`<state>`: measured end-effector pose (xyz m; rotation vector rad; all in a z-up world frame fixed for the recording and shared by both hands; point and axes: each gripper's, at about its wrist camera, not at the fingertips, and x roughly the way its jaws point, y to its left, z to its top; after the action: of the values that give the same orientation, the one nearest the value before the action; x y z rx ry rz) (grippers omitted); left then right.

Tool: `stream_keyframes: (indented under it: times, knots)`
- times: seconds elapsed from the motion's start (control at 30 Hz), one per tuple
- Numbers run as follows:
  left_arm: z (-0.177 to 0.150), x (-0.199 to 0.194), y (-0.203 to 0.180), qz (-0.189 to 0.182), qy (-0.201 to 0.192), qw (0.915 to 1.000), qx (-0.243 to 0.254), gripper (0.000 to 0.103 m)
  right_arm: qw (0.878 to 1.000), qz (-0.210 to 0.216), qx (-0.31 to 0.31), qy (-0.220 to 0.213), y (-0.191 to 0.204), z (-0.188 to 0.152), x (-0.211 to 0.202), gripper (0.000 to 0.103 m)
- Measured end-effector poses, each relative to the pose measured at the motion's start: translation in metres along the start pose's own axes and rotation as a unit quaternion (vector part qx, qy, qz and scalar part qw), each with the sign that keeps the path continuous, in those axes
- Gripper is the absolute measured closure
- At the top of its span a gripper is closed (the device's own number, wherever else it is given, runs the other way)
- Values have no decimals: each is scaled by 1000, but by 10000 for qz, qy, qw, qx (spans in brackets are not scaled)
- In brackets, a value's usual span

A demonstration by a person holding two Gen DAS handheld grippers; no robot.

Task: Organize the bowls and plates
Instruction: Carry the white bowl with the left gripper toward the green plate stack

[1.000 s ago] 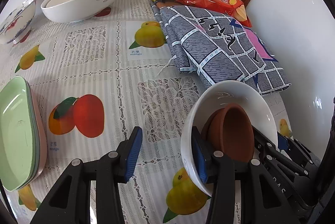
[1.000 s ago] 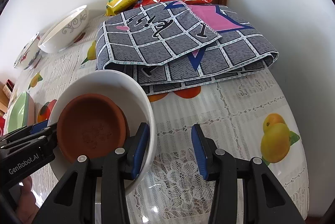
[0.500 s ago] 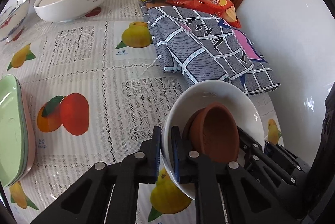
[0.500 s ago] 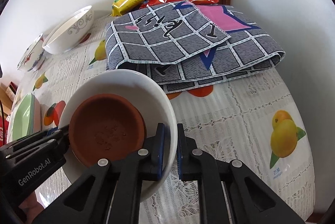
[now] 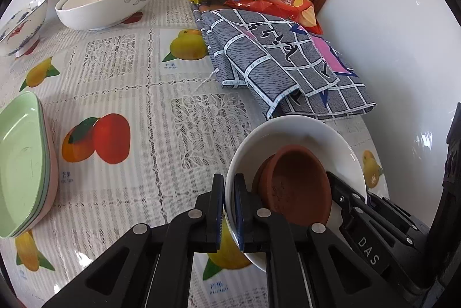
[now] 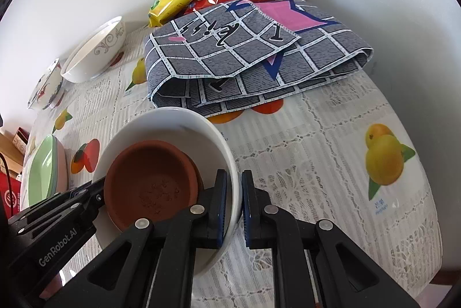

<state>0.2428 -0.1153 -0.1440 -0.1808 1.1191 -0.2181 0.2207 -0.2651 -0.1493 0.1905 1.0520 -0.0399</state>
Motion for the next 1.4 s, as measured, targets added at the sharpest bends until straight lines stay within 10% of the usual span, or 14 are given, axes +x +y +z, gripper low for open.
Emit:
stream_keyframes:
  times: [1.4]
  knots:
    - [-3,-94,33,162,-645,9978,-12,96,9982,231,-13,-553,59,-3,-73,93]
